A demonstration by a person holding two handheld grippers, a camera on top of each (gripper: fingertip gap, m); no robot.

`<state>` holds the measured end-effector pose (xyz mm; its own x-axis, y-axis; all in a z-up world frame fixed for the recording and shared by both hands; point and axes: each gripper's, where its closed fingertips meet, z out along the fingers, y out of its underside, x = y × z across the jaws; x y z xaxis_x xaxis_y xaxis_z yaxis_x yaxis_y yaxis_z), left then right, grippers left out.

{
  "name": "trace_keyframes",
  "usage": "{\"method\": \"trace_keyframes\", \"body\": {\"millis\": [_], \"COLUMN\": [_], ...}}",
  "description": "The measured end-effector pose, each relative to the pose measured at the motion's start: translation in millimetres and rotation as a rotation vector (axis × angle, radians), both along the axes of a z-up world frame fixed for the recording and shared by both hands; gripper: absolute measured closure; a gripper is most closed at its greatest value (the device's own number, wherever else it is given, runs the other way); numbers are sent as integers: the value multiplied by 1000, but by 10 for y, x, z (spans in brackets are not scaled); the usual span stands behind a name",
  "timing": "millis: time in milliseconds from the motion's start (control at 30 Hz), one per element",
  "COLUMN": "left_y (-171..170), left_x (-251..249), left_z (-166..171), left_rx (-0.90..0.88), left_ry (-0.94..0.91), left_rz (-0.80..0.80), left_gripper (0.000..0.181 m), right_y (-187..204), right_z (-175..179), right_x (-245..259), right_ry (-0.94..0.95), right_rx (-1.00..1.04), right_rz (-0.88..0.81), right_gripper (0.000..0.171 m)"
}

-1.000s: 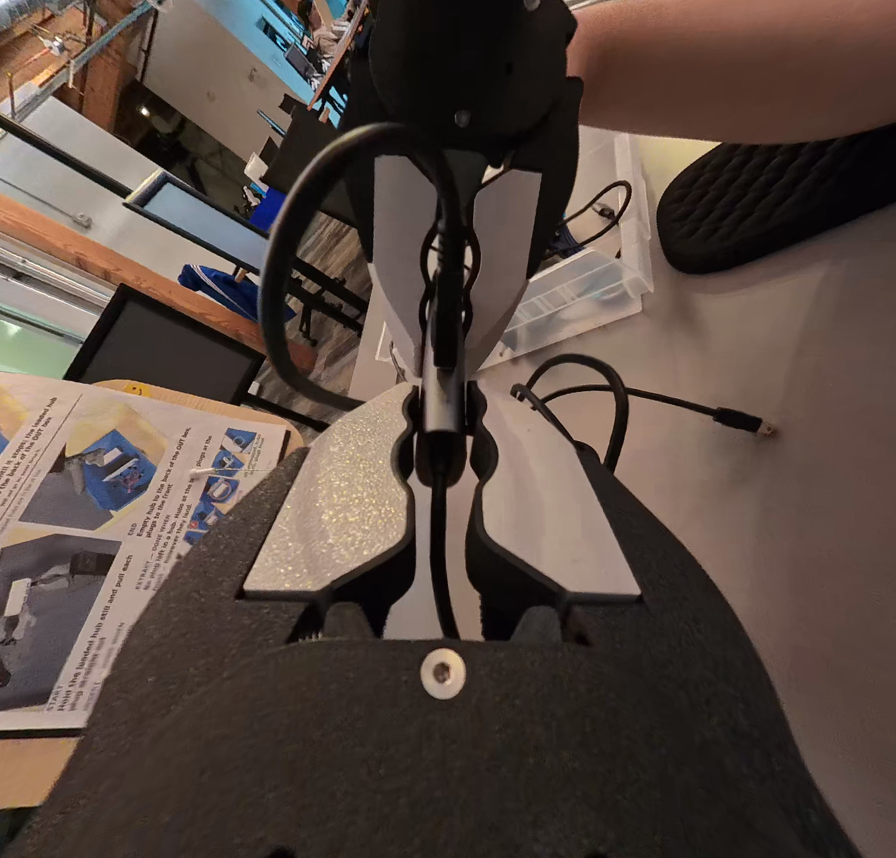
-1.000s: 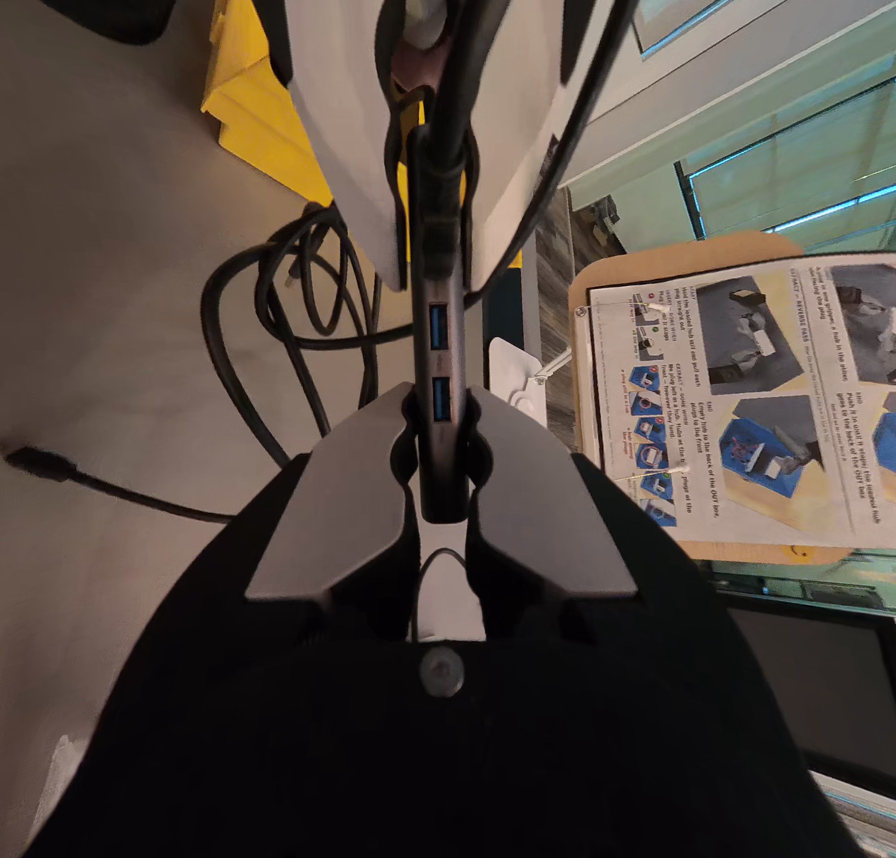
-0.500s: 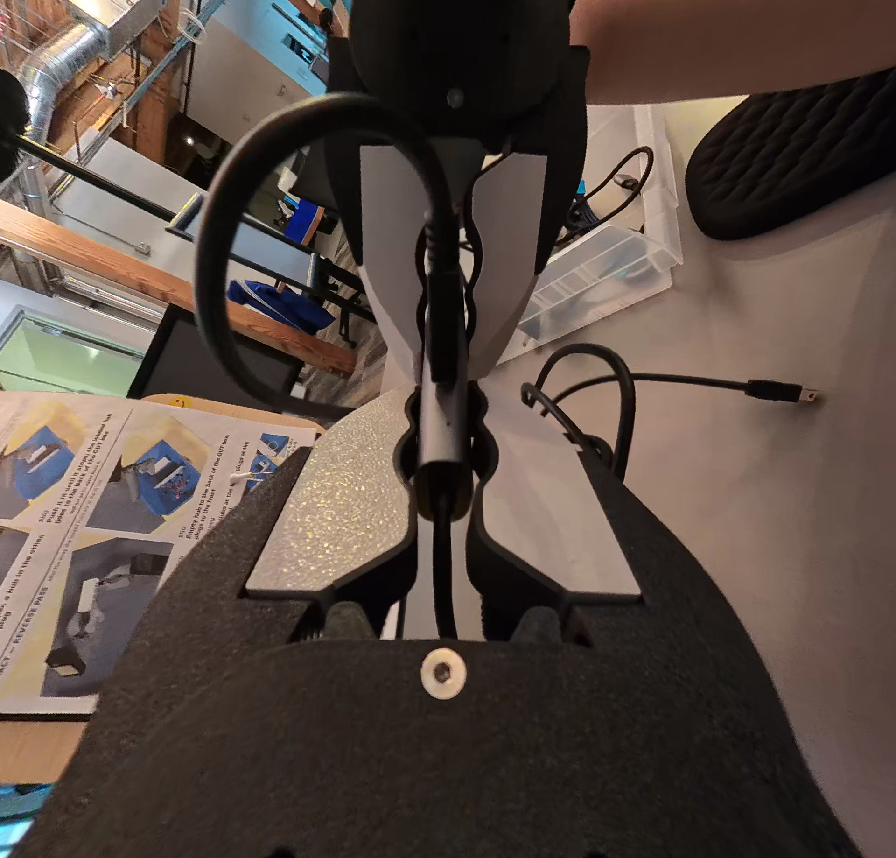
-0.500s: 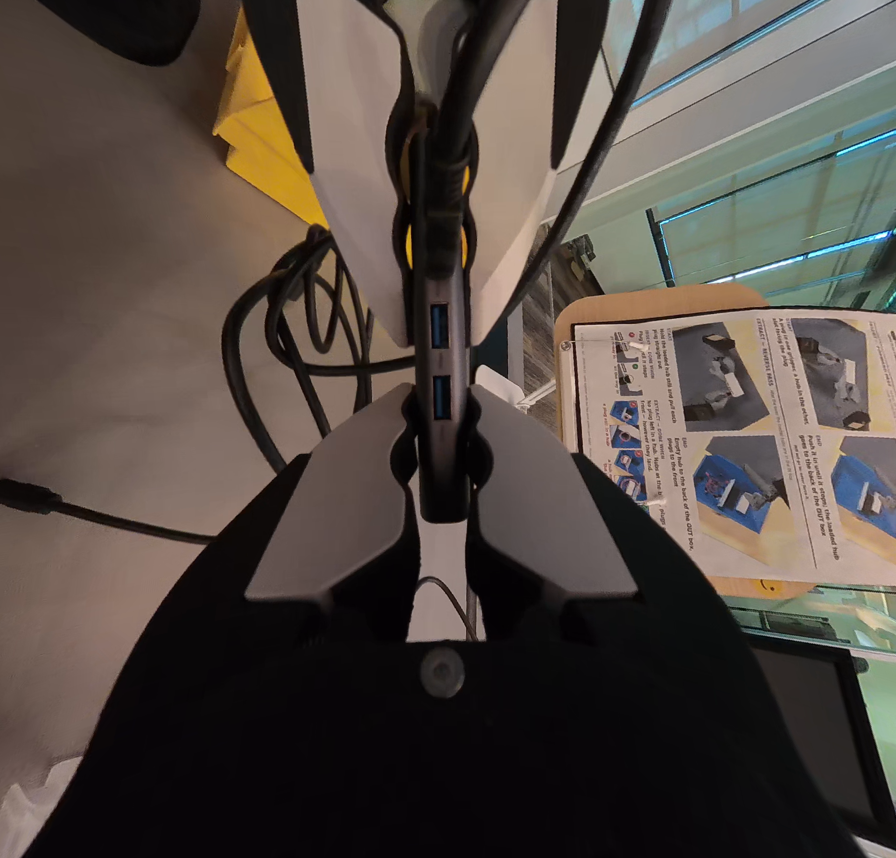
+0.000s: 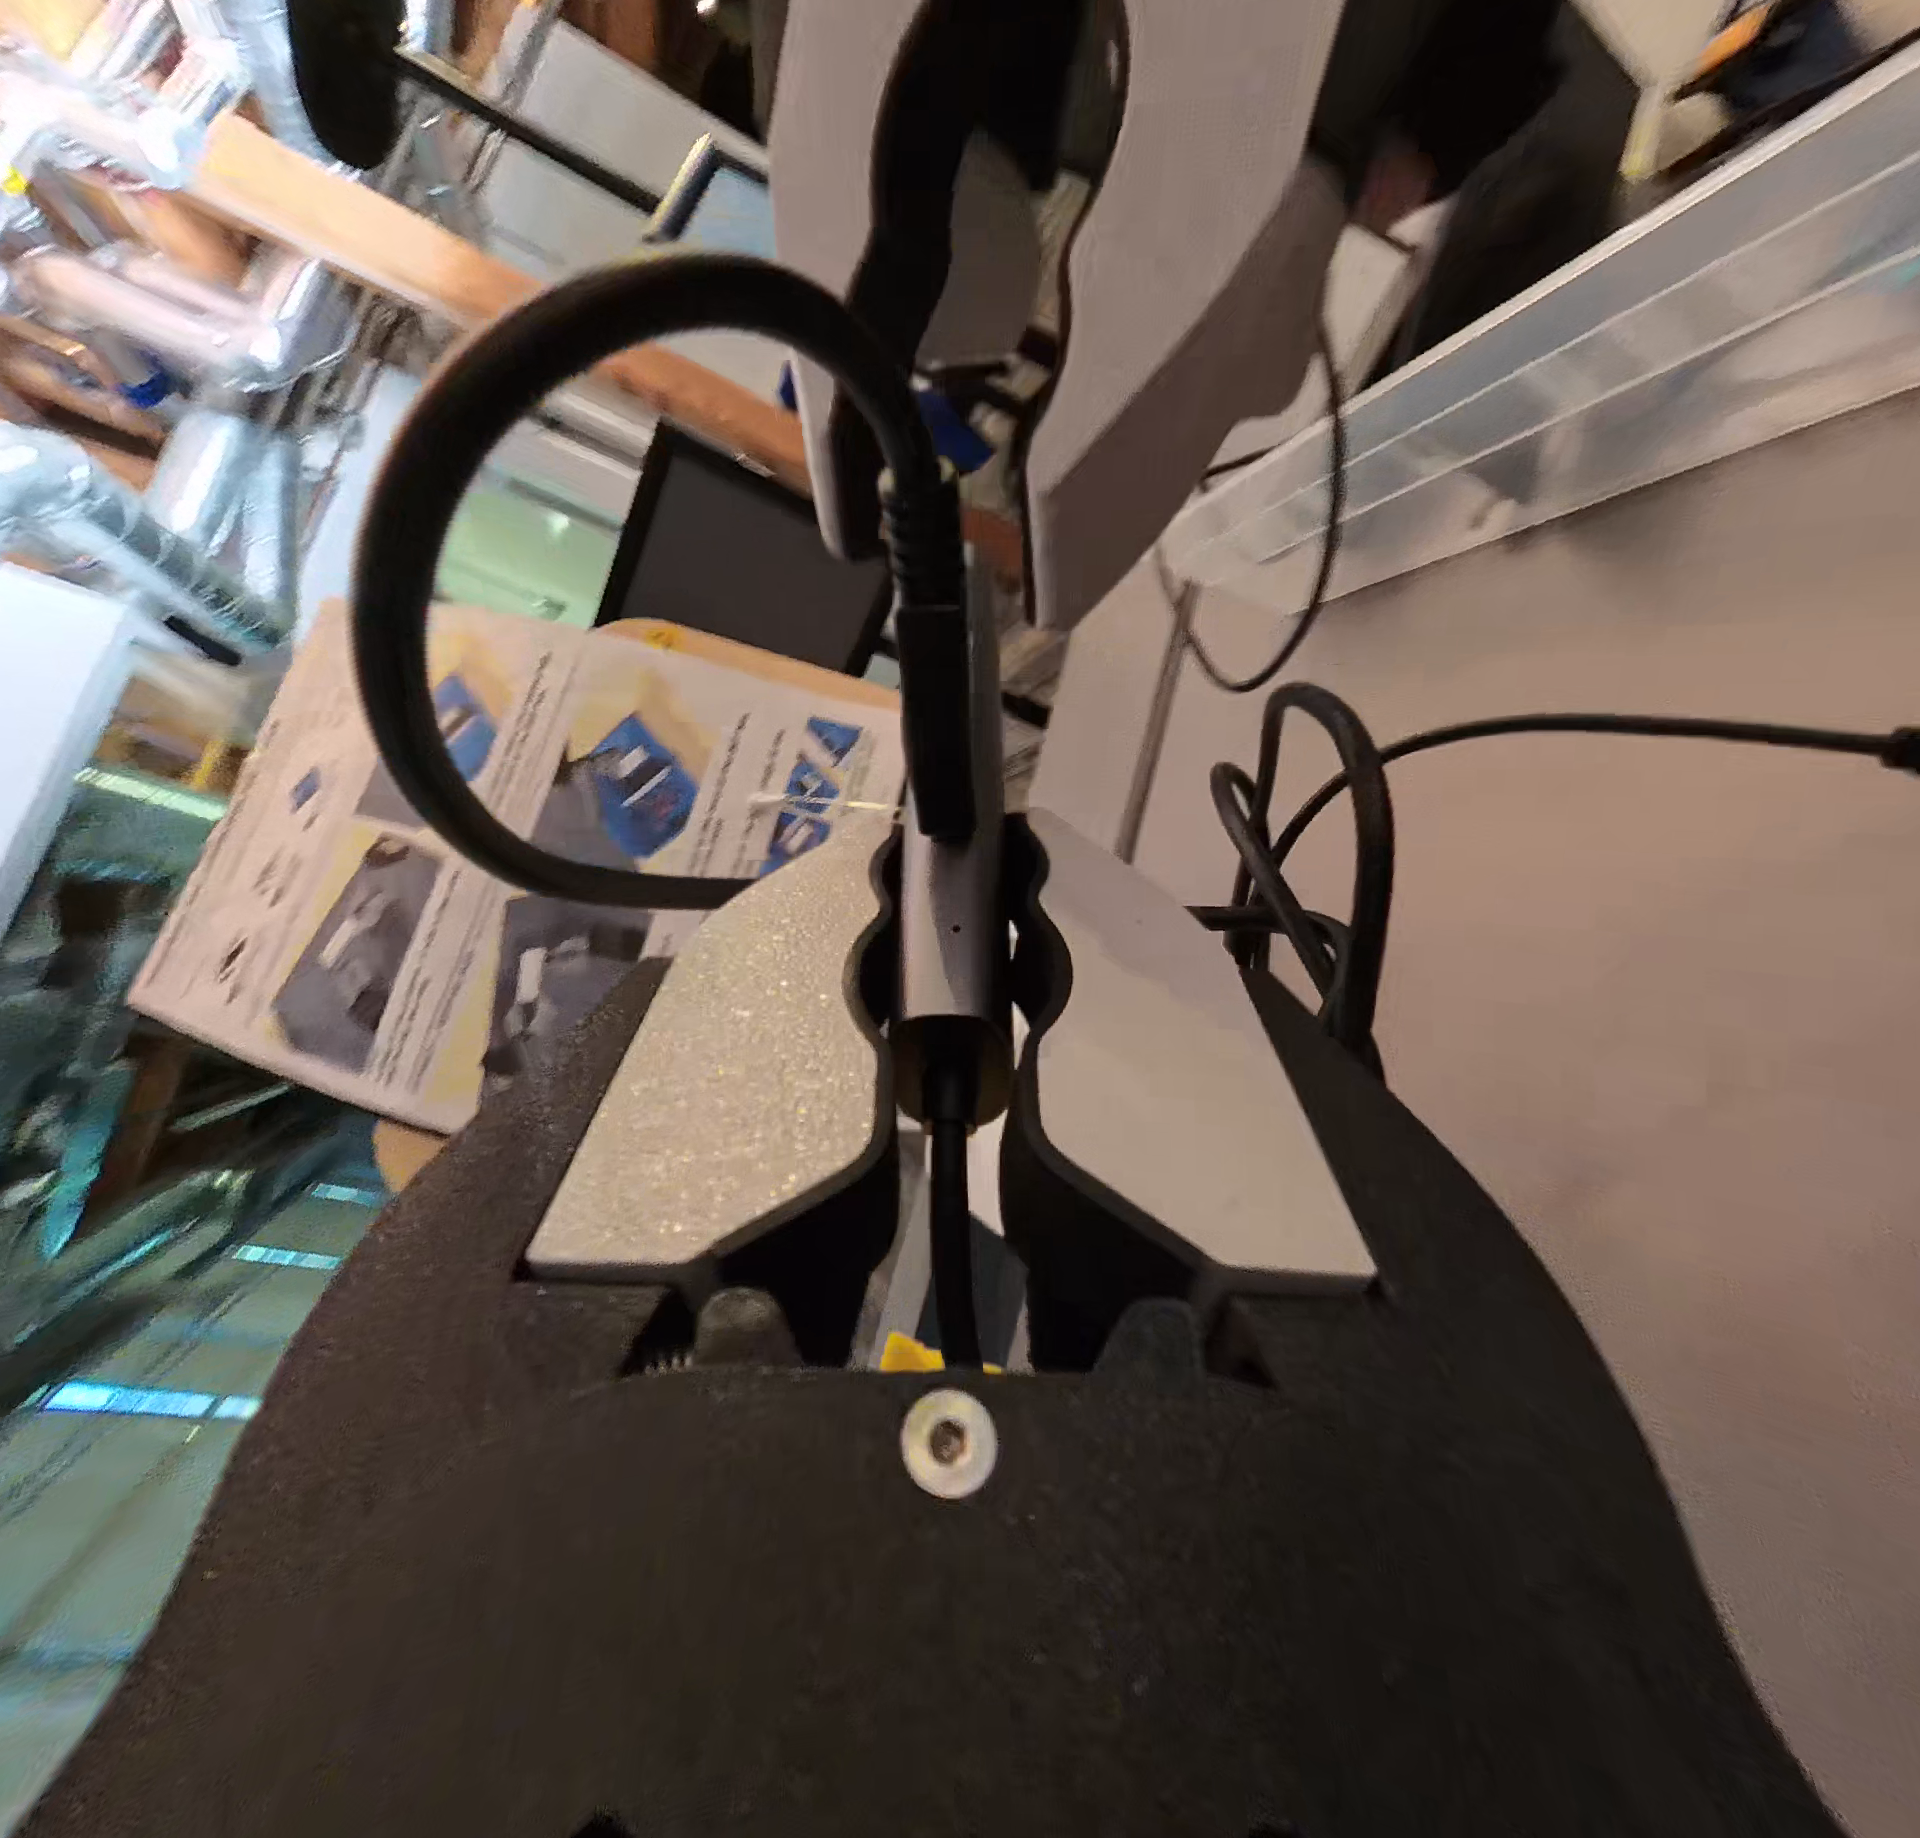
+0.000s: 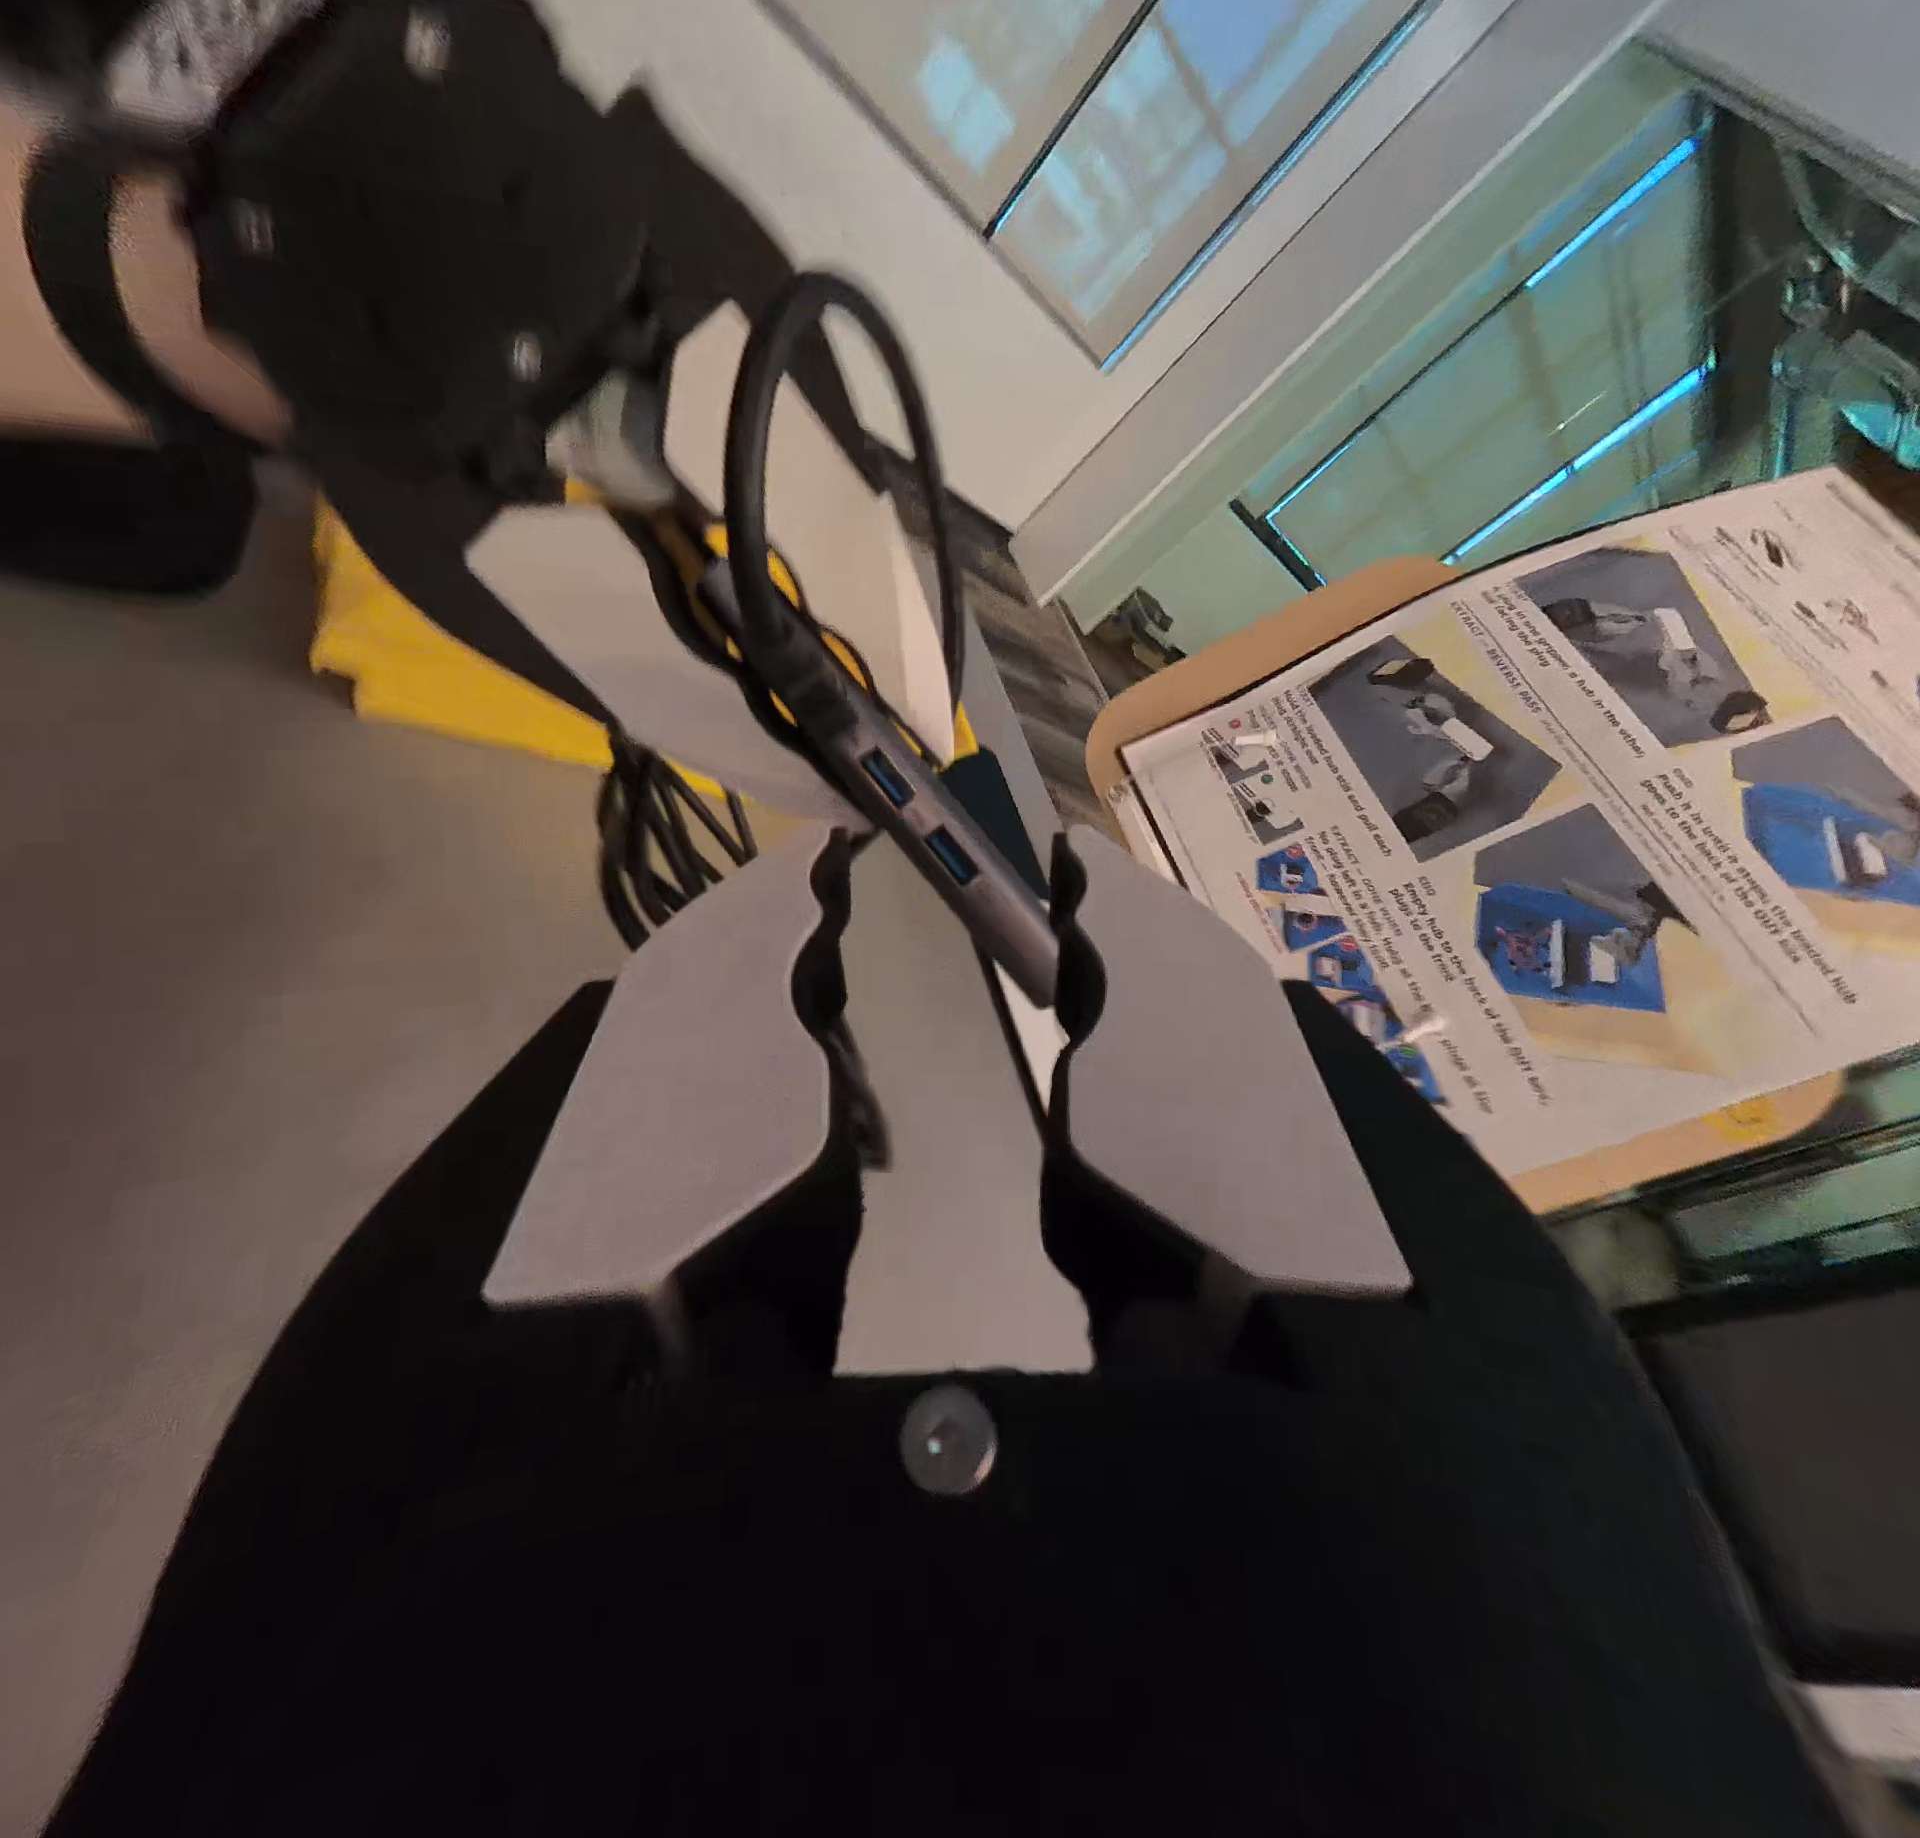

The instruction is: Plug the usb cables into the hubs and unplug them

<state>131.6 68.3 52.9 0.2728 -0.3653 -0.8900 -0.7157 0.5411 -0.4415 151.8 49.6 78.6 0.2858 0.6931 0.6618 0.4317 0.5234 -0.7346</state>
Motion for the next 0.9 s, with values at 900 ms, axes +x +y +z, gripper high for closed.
{"method": "trace_keyframes", "body": {"millis": [900], "left_y": [276], "left_x": [-137], "left_z": [-53], "left_rx": [136], "left_ry": [70], "left_rz": [246], "left_gripper": [164], "right_y": [135], "right_z": [-132], "right_x": [-362], "right_ry": [344], "right_rx": [-396], "right_rz": [-304], "right_gripper": [151]}}
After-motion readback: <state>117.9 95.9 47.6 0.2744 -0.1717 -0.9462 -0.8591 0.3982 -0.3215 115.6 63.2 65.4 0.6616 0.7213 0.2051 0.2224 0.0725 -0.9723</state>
